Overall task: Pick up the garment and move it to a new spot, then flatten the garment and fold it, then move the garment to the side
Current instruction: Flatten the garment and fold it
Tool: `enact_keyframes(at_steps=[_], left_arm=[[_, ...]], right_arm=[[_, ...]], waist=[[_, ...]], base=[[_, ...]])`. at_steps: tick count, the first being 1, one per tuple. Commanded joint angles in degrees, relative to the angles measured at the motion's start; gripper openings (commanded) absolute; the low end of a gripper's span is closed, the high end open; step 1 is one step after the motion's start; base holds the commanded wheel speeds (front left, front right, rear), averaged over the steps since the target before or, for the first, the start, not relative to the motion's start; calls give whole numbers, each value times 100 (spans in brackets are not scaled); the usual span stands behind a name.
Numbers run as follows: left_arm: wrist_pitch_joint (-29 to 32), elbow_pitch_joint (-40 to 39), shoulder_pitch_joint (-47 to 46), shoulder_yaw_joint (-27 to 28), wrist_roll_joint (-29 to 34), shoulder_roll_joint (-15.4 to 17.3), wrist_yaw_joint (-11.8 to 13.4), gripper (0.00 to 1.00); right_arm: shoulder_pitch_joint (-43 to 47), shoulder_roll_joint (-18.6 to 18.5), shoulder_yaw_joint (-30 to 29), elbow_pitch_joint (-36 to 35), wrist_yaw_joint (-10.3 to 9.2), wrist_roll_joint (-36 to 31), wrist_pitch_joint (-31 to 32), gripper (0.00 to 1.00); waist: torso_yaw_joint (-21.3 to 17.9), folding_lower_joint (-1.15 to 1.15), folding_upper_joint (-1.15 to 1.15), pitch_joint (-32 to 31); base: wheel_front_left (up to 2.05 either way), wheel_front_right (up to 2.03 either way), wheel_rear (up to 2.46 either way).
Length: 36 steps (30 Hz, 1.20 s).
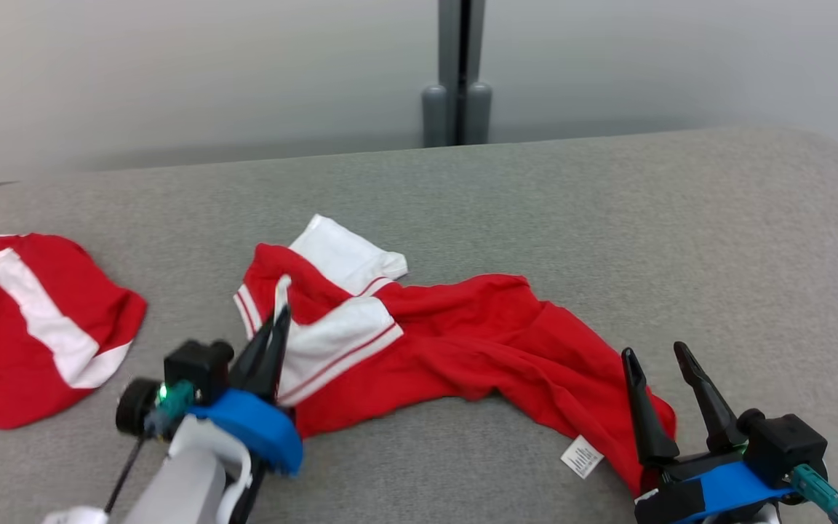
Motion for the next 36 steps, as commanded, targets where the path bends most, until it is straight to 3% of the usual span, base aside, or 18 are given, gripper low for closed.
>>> enact_keyframes(at_steps=[1, 11, 23, 24, 36], left_arm=[[-14, -107, 199, 17, 35, 26, -48, 0], [-14, -1092, 1632, 96, 436, -257, -46, 0], [-15, -1298, 2854, 268, 555, -341, -25, 1], [-14, -1329, 2908, 353, 504, -354, 2, 100], [-15, -2023, 2639, 1068, 817, -299, 50, 100]], right_arm=[[36, -1, -4, -1, 1, 0, -20, 100], [126, -4, -55, 55, 1, 53, -21, 100], [257, -4, -65, 117, 1, 56, -20, 100], [258, -3, -76, 117, 1, 58, -20, 100], [222, -4, -39, 161, 1, 102, -21, 100]], waist=[[97, 1, 0, 10], [632, 1, 0, -152], [668, 1, 0, -289], [671, 1, 0, -287], [620, 1, 0, -260]], base=[[0, 0, 0], [0, 0, 0], [0, 0, 0], [0, 0, 0], [0, 0, 0]])
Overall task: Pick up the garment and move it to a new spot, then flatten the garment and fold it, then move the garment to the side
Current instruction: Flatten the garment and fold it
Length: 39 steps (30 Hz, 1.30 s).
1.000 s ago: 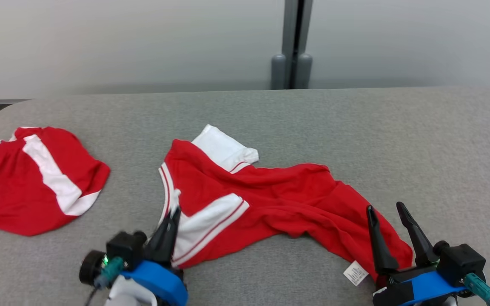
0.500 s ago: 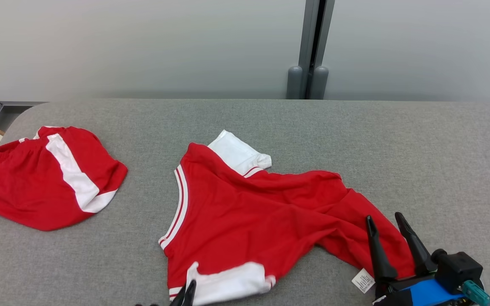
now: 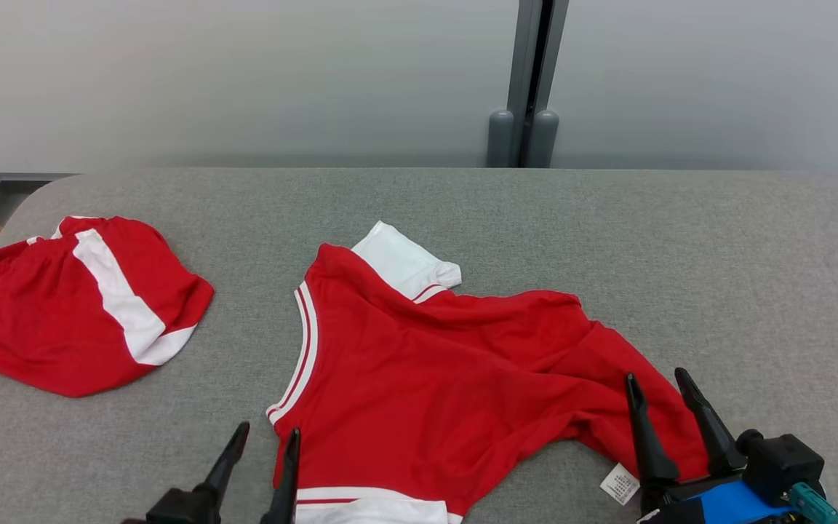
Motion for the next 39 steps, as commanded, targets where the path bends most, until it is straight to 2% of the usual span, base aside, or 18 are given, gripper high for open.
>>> enact_keyframes(at_steps=[1, 11, 19, 29, 37, 38, 39], left_arm=[[-15, -22, -263, 69, 66, 54, -18, 100], [-16, 332, -1174, 339, 166, 203, -52, 100], [-16, 1354, -1330, 284, 86, 280, -77, 100], [-16, 2563, -1444, -56, -125, 67, -110, 100], [-8, 2853, -1721, -362, -353, -27, -109, 100], [-8, 2891, -1766, -389, -387, -20, -110, 76], [-9, 2914, -1817, -426, -419, -14, -110, 45]], right_arm=[[-25, -8, 21, 21, 1, 27, -21, 100], [-163, -6, 72, -3, 1, 5, -21, 100], [-152, -6, 44, 41, 1, 10, -21, 100], [-207, -7, 81, 81, 1, 28, -20, 100], [-240, -6, 116, 71, 1, 30, -20, 100], [-243, -7, 121, 68, 1, 27, -21, 100], [-249, -6, 131, 69, 1, 25, -21, 100]], waist=[[-48, 0, 0, 14], [-377, 0, 0, 186], [-485, 0, 0, 194], [-442, 0, 0, 197], [-459, 0, 0, 269], [-464, 0, 0, 276], [-470, 0, 0, 280]], base=[[0, 0, 0], [0, 0, 0], [0, 0, 0], [0, 0, 0], [0, 0, 0], [0, 0, 0], [0, 0, 0]])
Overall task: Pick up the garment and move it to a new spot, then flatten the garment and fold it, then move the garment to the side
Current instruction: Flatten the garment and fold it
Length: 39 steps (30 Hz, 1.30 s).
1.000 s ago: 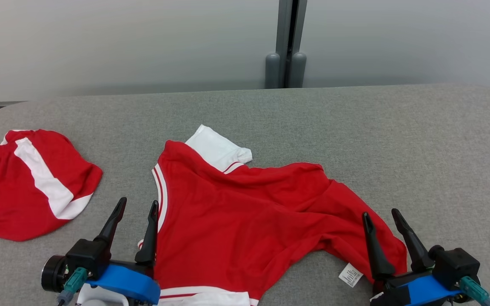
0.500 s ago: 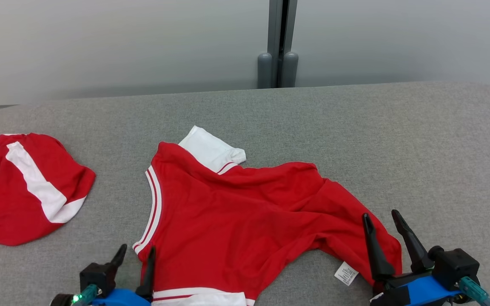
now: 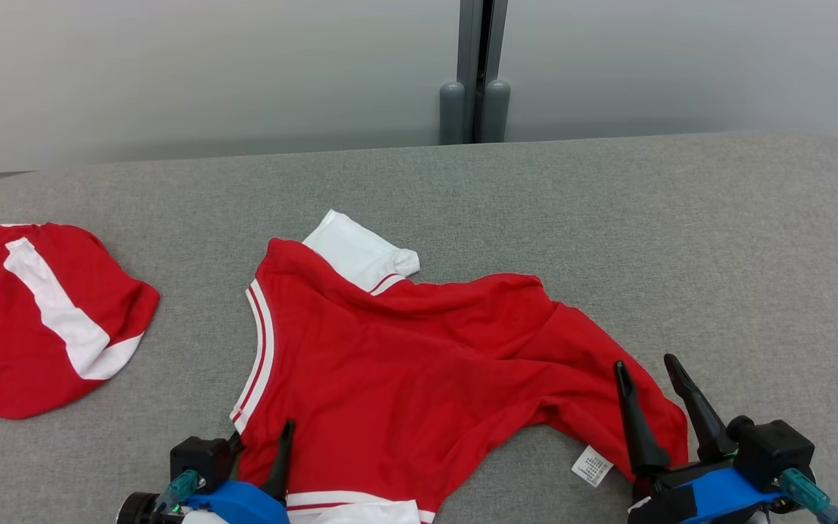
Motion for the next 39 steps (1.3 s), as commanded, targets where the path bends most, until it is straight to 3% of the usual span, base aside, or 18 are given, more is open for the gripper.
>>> enact_keyframes(at_steps=[1, 13, 21, 22, 23, 24, 31, 39], left_arm=[[0, 23, -133, -26, -43, 19, -42, 2], [-1, -183, -1261, -96, -259, 407, -25, 0], [-1, 267, -1702, 150, -317, 512, -25, 0], [-1, 292, -1692, 184, -313, 488, -25, 24], [-1, 316, -1650, 214, -306, 461, -25, 85], [0, 315, -1592, 251, -293, 447, -25, 100], [-1, -175, -967, 687, -158, 384, 5, 100], [-1, -1811, 107, 1405, 413, 155, 108, 100]], right_arm=[[-48, -5, 15, -4, 1, 1, -21, 100], [-159, -5, -23, -42, 1, -55, -20, 100], [-193, -5, -13, -43, 1, -40, -20, 100], [-189, -6, -24, -35, 1, -31, -20, 100], [-183, -6, -37, -32, 1, -24, -21, 100], [-170, -5, -49, -28, 1, -20, -21, 100], [-9, -5, -150, -23, 1, -9, -21, 100], [181, -6, -350, -39, 1, -36, -21, 100]], waist=[[-12, 0, 0, 1], [-184, 0, 0, 125], [-396, 0, 0, 208], [-410, 0, 0, 202], [-417, 0, 0, 192], [-419, 0, 0, 174], [-294, 0, 0, -87], [61, 0, 0, -419]], base=[[0, 0, 0], [0, 0, 0], [0, 0, 0], [0, 0, 0], [0, 0, 0], [0, 0, 0], [0, 0, 0], [0, 0, 0]])
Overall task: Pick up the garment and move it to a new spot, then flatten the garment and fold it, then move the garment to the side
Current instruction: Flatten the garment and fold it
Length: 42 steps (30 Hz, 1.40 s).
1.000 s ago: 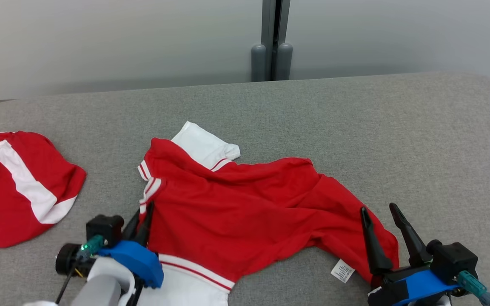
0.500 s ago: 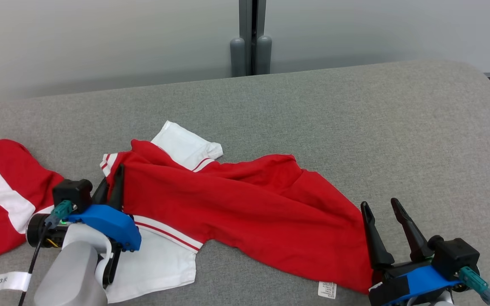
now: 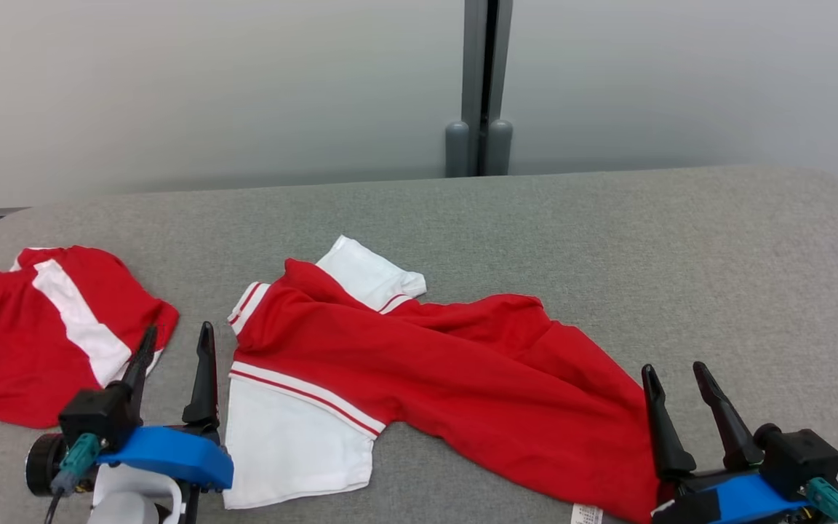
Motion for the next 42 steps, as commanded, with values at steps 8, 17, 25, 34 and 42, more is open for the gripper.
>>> enact_keyframes(at_steps=[8, 17, 25, 34, 42], left_arm=[[0, -1392, 814, 428, 703, -395, 28, 100], [0, -1740, 1406, 391, 1099, -561, 24, 100], [0, -1704, 1671, 447, 1167, -614, -6, 100], [0, -1638, 1617, 491, 1215, -638, -32, 100], [0, -1587, 1471, 441, 1229, -662, -59, 100]], right_arm=[[219, -6, -204, -23, 1, -28, -20, 100], [238, -7, -155, 24, 1, -23, -21, 100], [339, -7, -191, 111, 1, -23, -20, 100], [178, -7, -180, 375, 1, -191, -21, 100], [-895, -293, -62, 765, 1, -498, 277, 100]], waist=[[344, 0, 0, -227], [370, 0, 0, -359], [374, 0, 0, -414], [359, 0, 0, -397], [426, 0, 0, -278]], base=[[0, 0, 0], [0, 0, 0], [0, 0, 0], [0, 0, 0], [0, 0, 0]])
